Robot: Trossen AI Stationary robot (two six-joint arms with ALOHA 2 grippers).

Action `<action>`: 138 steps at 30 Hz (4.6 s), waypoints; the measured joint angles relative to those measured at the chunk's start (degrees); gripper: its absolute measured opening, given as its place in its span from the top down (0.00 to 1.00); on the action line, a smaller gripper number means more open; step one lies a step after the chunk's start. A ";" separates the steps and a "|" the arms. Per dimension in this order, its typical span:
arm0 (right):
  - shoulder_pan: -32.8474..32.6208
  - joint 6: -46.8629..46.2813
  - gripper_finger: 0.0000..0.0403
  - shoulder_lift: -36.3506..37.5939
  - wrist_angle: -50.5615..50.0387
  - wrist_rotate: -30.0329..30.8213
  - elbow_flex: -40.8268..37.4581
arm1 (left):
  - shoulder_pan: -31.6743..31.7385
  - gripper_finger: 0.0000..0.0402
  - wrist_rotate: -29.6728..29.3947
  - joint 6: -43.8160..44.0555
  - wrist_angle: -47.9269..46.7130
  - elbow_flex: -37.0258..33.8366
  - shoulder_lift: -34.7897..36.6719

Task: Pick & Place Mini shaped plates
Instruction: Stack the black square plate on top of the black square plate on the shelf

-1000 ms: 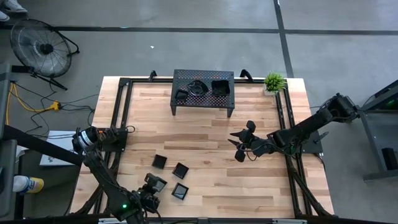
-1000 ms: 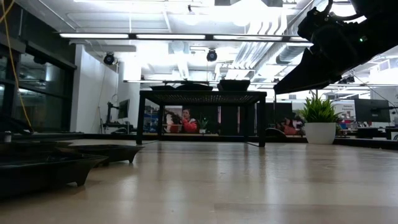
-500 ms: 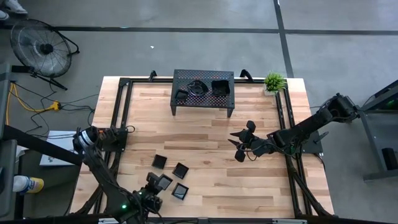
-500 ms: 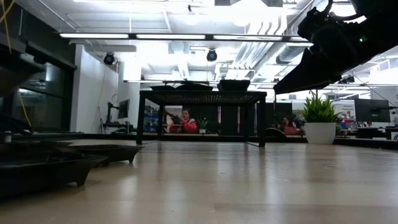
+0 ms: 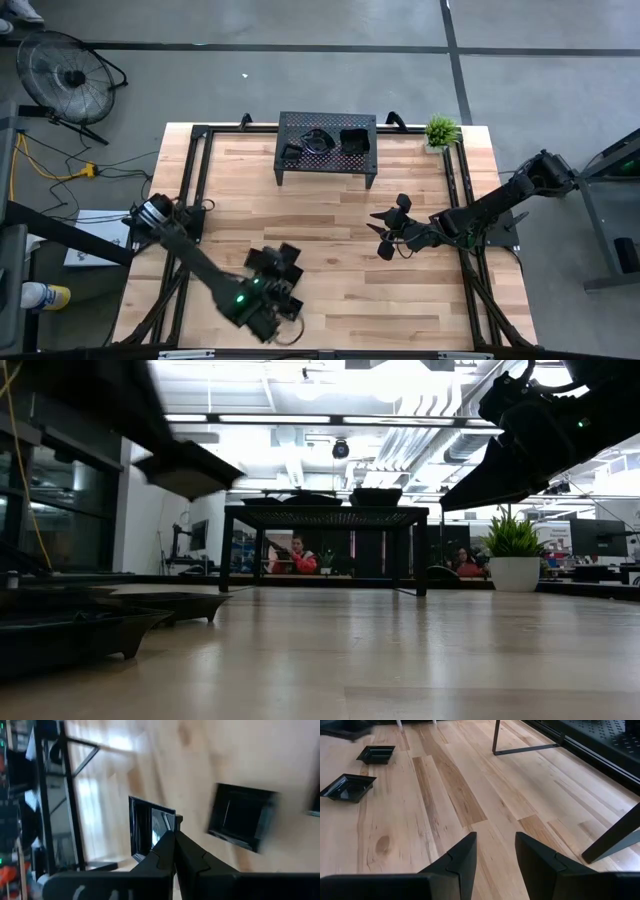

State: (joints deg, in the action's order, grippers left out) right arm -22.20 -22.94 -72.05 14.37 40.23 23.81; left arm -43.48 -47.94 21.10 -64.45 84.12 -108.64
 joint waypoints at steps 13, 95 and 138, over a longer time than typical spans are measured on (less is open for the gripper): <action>0.00 0.03 0.68 0.00 -0.46 0.13 0.00 | 13.45 1.00 -1.56 -9.31 -0.84 0.69 0.00; 0.01 1.32 0.68 0.00 -1.75 0.28 0.00 | 46.90 1.00 -2.02 -44.85 9.13 -3.96 12.04; 0.01 0.94 0.68 0.00 -1.77 0.26 0.00 | 48.88 1.00 1.87 -46.36 11.94 -5.07 12.04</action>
State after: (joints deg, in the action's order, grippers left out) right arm -22.19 -22.00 -72.05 12.60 40.49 23.81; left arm 5.40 -46.07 -25.26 -52.51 79.05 -96.60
